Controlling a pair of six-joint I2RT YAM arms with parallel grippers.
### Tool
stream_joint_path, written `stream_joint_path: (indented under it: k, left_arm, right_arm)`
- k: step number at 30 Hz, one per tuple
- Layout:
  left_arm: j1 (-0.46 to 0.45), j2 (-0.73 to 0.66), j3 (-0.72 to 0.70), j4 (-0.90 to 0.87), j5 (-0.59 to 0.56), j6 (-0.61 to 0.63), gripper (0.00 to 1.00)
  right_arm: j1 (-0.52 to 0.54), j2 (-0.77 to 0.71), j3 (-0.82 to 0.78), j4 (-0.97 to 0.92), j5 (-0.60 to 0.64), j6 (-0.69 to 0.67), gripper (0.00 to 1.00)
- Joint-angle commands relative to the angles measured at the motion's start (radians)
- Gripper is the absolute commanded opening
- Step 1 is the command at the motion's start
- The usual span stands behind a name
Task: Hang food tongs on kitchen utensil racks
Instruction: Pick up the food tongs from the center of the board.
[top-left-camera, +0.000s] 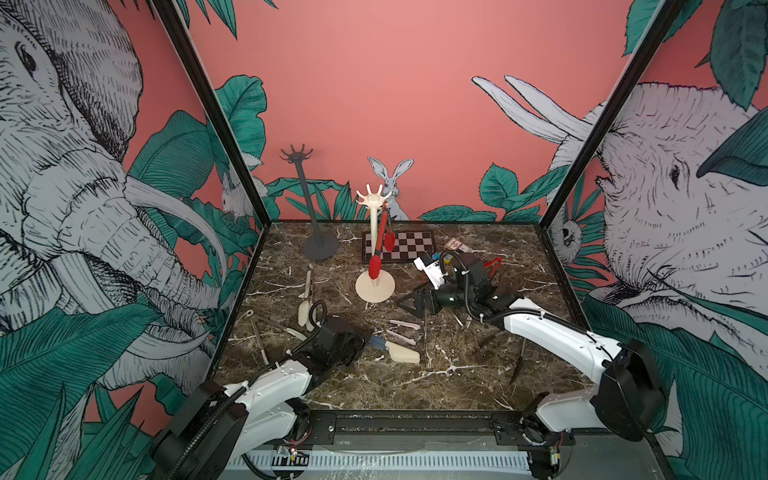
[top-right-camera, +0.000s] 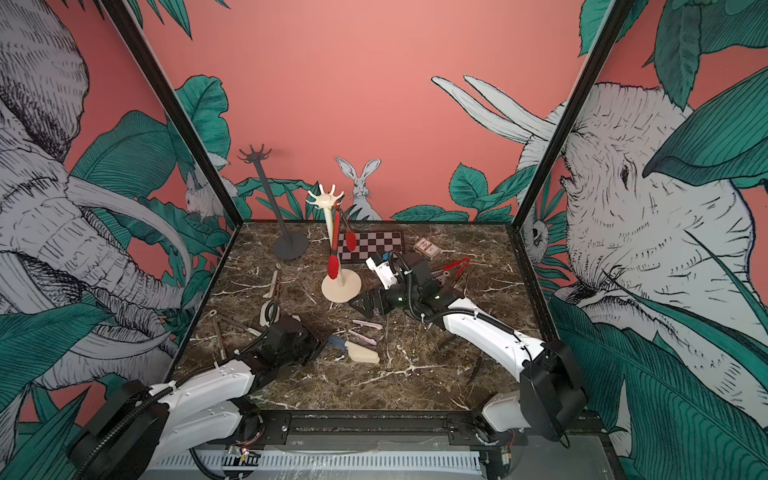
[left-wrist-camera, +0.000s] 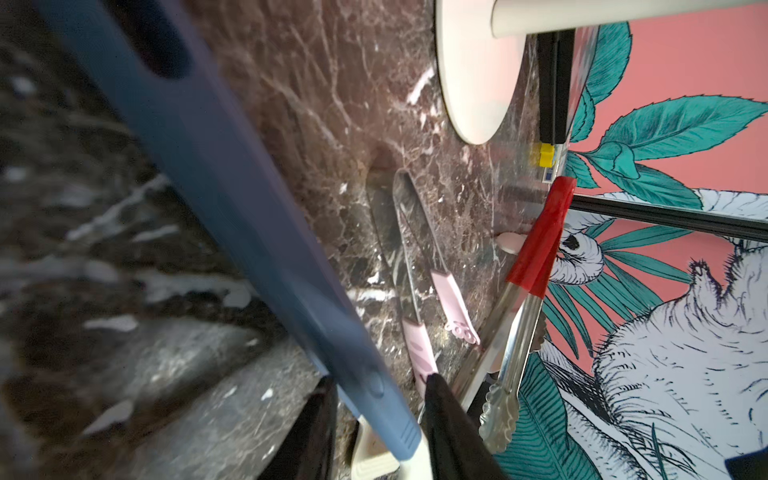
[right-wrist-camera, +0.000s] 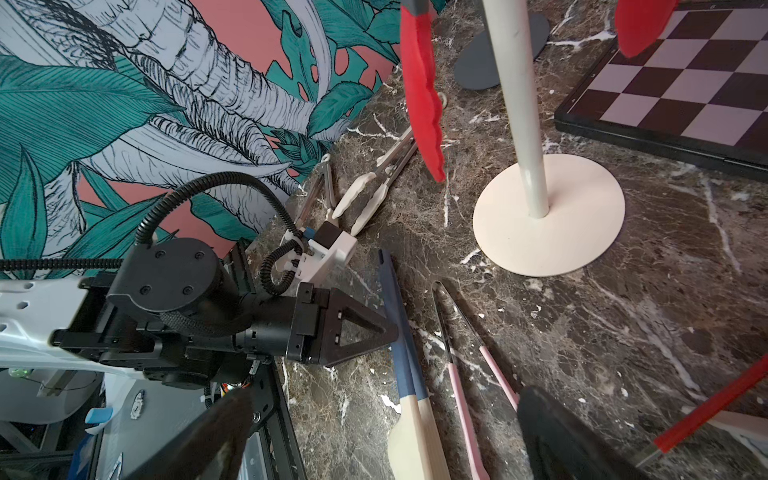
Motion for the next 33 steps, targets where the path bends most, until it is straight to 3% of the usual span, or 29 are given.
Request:
stream_joint_path:
  k: [1, 33]
  left_arm:
    - [-0.003, 0.019, 0.034, 0.022, -0.021, 0.016, 0.35]
    - [-0.001, 0.275, 0.087, 0.287, -0.022, 0.057, 0.21]
  right_arm:
    - [0.004, -0.013, -0.005, -0.001, -0.019, -0.029, 0.99]
    - [0.003, -0.008, -0.015, -0.035, -0.012, -0.057, 0.99]
